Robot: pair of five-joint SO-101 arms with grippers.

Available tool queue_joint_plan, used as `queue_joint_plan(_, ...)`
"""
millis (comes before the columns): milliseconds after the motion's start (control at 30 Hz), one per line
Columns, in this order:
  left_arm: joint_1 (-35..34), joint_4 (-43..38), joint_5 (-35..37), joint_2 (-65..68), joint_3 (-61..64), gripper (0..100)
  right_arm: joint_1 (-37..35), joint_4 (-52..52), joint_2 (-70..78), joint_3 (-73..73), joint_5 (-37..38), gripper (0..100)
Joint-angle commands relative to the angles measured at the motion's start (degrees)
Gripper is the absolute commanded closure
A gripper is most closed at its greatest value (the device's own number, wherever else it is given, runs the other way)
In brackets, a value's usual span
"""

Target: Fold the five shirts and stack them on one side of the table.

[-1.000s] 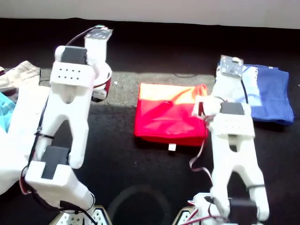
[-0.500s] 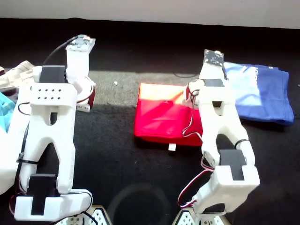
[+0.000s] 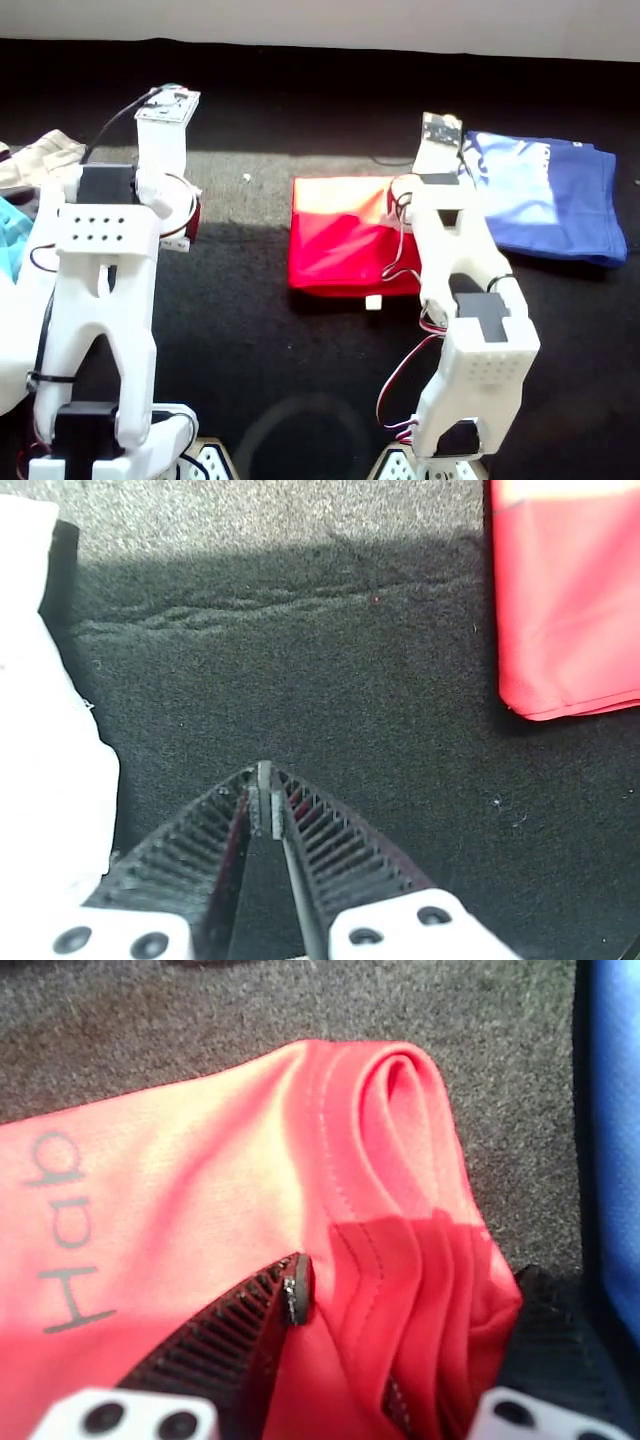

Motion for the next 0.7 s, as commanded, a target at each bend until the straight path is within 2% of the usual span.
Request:
queue_joint_plan(0, -0.5, -0.5, -0.4, -2.7, -0.3, 99, -1.5, -0.6, 1.4, -0.7, -0.1, 81.9)
queue_joint_plan(67, -0.5, -0.5, -0.4, -2.7, -0.3, 99, -2.0, -0.6, 1.4, -0.7, -0.1, 96.3)
queue_joint_plan(100, -0.5, -0.5, -0.4, -2.7, -0.3, 99, -2.2, -0.5, 1.4, -0.7, 0.0, 99.8)
queue_joint_plan(167, -0.6, -0.5, -0.4, -2.7, -0.3, 99, -2.2, 0.9, 1.4, -0.8, 0.0, 96.8)
queue_joint_plan(333, -0.7, -0.5, -0.4, -2.7, -0.2, 99, -0.6, 9.0, 1.2, -6.5, 0.2, 99.1)
queue_joint_plan(467, -3.0, -0.4, -0.4, -2.7, 0.1, 99, 1.7, 19.3, 1.2, -17.0, 5.8, 99.1)
queue_joint_plan(667, -5.3, -2.2, -0.4, -2.6, 7.3, 99, 5.1, 35.4, 1.3, -40.1, 12.6, 99.1)
